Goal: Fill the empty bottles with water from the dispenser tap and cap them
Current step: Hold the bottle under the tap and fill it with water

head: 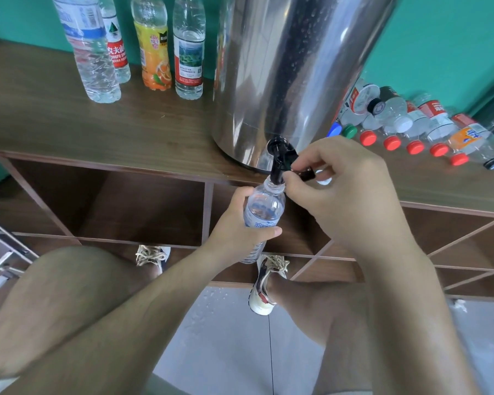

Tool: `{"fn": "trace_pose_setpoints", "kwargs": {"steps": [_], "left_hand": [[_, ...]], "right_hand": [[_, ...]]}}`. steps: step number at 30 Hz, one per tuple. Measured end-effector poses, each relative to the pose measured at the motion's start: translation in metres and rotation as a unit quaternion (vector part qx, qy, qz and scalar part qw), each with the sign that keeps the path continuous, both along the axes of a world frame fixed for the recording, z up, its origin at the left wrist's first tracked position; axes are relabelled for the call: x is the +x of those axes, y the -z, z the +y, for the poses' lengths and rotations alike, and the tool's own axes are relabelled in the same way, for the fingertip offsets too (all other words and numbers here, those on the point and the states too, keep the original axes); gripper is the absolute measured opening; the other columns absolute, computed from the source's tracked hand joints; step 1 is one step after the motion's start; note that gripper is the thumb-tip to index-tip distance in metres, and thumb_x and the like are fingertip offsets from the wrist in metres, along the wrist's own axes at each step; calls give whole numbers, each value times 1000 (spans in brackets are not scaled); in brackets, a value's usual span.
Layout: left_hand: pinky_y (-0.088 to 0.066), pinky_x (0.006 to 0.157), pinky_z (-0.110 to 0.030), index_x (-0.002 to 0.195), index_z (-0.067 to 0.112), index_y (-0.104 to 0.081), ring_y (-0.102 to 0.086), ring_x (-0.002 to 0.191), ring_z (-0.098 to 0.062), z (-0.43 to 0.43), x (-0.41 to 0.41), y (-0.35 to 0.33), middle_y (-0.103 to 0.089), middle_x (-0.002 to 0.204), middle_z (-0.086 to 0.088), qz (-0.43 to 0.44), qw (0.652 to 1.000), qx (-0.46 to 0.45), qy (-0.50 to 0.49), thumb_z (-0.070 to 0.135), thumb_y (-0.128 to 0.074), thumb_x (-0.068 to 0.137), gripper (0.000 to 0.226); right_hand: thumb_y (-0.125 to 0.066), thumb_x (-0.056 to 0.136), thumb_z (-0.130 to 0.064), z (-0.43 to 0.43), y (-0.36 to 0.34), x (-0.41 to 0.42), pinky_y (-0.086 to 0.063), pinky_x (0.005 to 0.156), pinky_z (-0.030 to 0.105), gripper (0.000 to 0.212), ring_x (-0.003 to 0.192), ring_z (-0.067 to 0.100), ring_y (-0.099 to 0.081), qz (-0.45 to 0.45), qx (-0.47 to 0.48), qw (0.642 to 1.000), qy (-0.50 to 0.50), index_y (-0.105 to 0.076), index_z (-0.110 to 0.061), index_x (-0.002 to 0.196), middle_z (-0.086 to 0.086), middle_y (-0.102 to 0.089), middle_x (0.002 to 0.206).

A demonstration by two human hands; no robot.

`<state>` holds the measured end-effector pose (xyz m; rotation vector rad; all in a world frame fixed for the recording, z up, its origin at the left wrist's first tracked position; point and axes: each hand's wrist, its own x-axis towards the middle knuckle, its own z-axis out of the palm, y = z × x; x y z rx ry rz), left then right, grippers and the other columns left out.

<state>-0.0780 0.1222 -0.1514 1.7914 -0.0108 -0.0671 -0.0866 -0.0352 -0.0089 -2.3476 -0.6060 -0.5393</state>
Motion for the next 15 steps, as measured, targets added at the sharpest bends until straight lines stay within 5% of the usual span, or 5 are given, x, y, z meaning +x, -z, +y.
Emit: {"fn": "trace_pose_setpoints", "kwargs": {"steps": [6, 10, 15], "left_hand": [[-49, 89, -14, 139, 34, -38, -61, 114, 0, 2, -1, 1, -58, 124, 19, -1, 1000, -2, 9, 27, -88, 80, 77], [-47, 82, -11, 133, 42, -38, -61, 106, 10, 0, -3, 2, -61, 117, 24, 21, 1000, -5, 8, 29, -88, 79, 75], [-51, 94, -24, 134, 38, -36, -64, 113, -5, -3, -3, 2, -62, 124, 17, 33, 999, -5, 9, 27, -89, 79, 77]], "right_hand": [[-74, 89, -1, -14, 9, 10, -47, 87, 20, 14, 100, 12, -62, -53, -3, 995, -87, -74, -9, 101, 2, -69, 104], [-73, 92, -5, -17, 33, 13, -48, 95, 28, 20, 113, 19, -61, -112, 27, 987, -110, -72, 0, 111, 14, -66, 118], [-71, 88, -4, -11, 50, 12, -48, 98, 31, 32, 122, 20, -58, -118, 78, 985, -103, -68, 4, 119, 17, -62, 125]]}}
